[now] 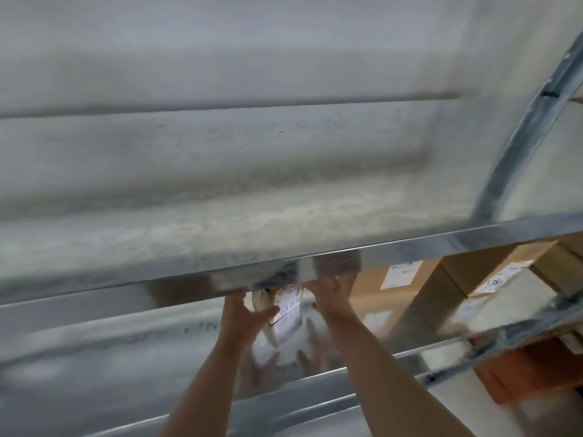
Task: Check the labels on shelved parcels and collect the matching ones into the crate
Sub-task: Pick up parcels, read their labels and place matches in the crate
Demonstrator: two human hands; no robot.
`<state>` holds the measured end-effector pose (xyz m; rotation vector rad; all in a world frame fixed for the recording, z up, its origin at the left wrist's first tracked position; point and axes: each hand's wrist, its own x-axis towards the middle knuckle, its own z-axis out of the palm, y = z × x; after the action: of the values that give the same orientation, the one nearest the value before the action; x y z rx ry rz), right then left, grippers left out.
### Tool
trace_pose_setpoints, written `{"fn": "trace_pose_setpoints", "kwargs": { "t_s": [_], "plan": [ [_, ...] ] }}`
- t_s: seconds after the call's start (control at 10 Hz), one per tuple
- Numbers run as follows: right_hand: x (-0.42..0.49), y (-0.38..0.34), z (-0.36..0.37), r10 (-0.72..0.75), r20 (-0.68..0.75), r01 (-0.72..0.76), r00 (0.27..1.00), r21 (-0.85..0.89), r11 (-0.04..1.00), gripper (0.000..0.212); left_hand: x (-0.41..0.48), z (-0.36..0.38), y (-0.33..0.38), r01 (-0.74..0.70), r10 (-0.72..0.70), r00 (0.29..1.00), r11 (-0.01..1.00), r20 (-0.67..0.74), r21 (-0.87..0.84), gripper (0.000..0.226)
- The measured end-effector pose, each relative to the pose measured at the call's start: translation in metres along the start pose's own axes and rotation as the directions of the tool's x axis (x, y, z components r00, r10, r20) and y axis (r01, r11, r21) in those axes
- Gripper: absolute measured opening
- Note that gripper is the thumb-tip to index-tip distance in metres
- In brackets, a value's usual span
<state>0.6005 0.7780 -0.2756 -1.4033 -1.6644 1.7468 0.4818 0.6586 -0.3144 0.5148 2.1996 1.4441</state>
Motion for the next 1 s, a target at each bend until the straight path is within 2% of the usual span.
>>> {"fn": "trace_pose_setpoints", "kwargs": {
  "t_s": [0.1,0.2,0.3,0.4,0.5,0.6,0.7,0.8,1.0],
  "plan": [
    [0.006,-0.006,0.008,0.103,0.038,-0.104,0.994,0.039,0.994,0.012,0.015,0.007,-0.003,0.036,-0.042,0.996,0.996,0.077,0.076,0.056],
    [0.010,0.005,0.014,0.113,0.023,-0.114,0.993,0.015,0.993,0.017,0.021,0.010,-0.006,0.062,-0.070,0.994,0.992,0.078,0.112,0.048],
    [0.003,0.006,0.021,-0.017,-0.024,0.016,1.000,-0.033,0.999,0.021,0.020,0.005,-0.009,0.085,-0.092,0.992,0.992,0.083,0.090,0.053],
    [-0.007,0.014,0.015,-0.112,-0.023,0.112,0.993,0.001,0.994,0.039,0.012,-0.003,-0.019,0.066,-0.064,0.989,0.998,0.133,-0.012,0.068],
    [-0.027,0.012,0.006,-0.202,0.080,0.199,0.976,0.048,0.979,0.052,-0.002,-0.015,-0.017,0.057,-0.015,0.977,0.980,0.213,-0.189,0.055],
    [-0.043,0.016,-0.005,-0.285,0.146,0.263,0.947,0.152,0.953,0.043,-0.024,-0.021,-0.002,0.051,0.040,0.969,0.933,0.245,-0.355,0.046],
    [-0.054,0.018,-0.018,-0.337,0.181,0.276,0.924,0.294,0.915,0.032,-0.045,-0.017,0.012,0.098,0.014,0.975,0.867,0.222,-0.488,0.069],
    [-0.064,0.018,-0.038,-0.357,0.293,0.230,0.887,0.390,0.892,0.023,-0.069,-0.006,0.032,0.102,-0.014,0.985,0.855,0.175,-0.509,0.059],
    [-0.071,0.018,-0.069,-0.409,0.379,0.243,0.831,0.414,0.877,0.029,-0.104,0.012,0.046,0.080,-0.022,0.994,0.829,0.111,-0.554,0.058]
  ]
}}
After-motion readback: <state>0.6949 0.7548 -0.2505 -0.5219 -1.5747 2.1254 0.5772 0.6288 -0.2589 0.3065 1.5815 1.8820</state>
